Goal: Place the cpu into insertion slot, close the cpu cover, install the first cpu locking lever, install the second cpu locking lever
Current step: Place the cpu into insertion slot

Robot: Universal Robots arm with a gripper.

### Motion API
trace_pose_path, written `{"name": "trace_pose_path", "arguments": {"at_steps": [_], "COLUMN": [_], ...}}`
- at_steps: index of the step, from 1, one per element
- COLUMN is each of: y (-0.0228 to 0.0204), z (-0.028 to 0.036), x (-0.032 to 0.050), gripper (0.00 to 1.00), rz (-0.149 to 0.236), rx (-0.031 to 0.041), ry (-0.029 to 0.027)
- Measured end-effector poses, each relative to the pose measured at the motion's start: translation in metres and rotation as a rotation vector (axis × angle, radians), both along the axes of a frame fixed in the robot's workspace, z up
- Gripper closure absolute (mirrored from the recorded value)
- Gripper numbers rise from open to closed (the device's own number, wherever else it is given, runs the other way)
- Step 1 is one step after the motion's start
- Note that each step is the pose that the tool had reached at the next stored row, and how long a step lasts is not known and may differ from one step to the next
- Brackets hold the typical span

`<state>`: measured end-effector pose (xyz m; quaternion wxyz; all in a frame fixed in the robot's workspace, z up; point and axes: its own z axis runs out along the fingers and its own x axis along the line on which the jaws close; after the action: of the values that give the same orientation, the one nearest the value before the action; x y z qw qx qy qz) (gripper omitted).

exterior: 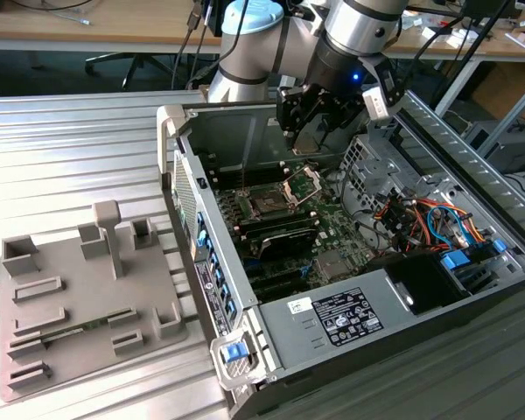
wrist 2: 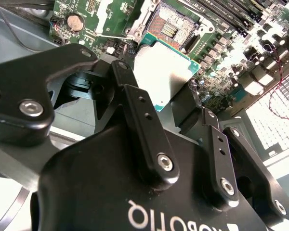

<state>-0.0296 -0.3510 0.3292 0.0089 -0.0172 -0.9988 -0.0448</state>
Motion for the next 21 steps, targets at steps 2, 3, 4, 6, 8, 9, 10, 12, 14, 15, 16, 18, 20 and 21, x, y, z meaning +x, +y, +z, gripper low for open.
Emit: {"name": "trace_pose_path", "arguments": {"at_steps": [2,3,4,6,8,9,10,12,14,15,16,18,20,21], "y": [0.0000,0.0000,0.0000,0.0000,0.0000,0.0000,0.0000,0.0000,0.0000,0.0000,0.0000,0.0000,0.0000,0.0000], "z": [0.0000,-0.0001,-0.0001,-0.0002,-0.0003,-0.0003,-0.0003,-0.0004,-0.0004,-0.0005,-0.0005,-0.0007,-0.0008,-0.0009], "x": [0.0000,0.0000,0.0000,0.0000,0.0000,0.0000,0.0000,0.0000,0.0000,0.0000,0.0000,0.0000,0.0000,0.0000], "gripper": [0.45,0.45,0.45,0.45,0.45,0.45,0.45,0.45,0.45,0.45,0.45,0.45,0.45,0.45], "rz": [-0.001,-0.006,-0.014,-0.038,-0.060,-0.066,-0.072,-0.083,-0.095,-0.100,-0.106,-0.117,-0.127,-0.132], "rx": [0.0000,0.0001,0.0001,0.0000,0.0001,0.0001,0.0000,0.0000,0.0000,0.0000,-0.0001,0.0000,0.0000,0.0000], "ry": [-0.0001,0.0000,-0.0001,0.0000,-0.0001,0.0000,0.0000,0.0000,0.0000,0.0001,0.0000,0.0000,0.0000,0.0000]}}
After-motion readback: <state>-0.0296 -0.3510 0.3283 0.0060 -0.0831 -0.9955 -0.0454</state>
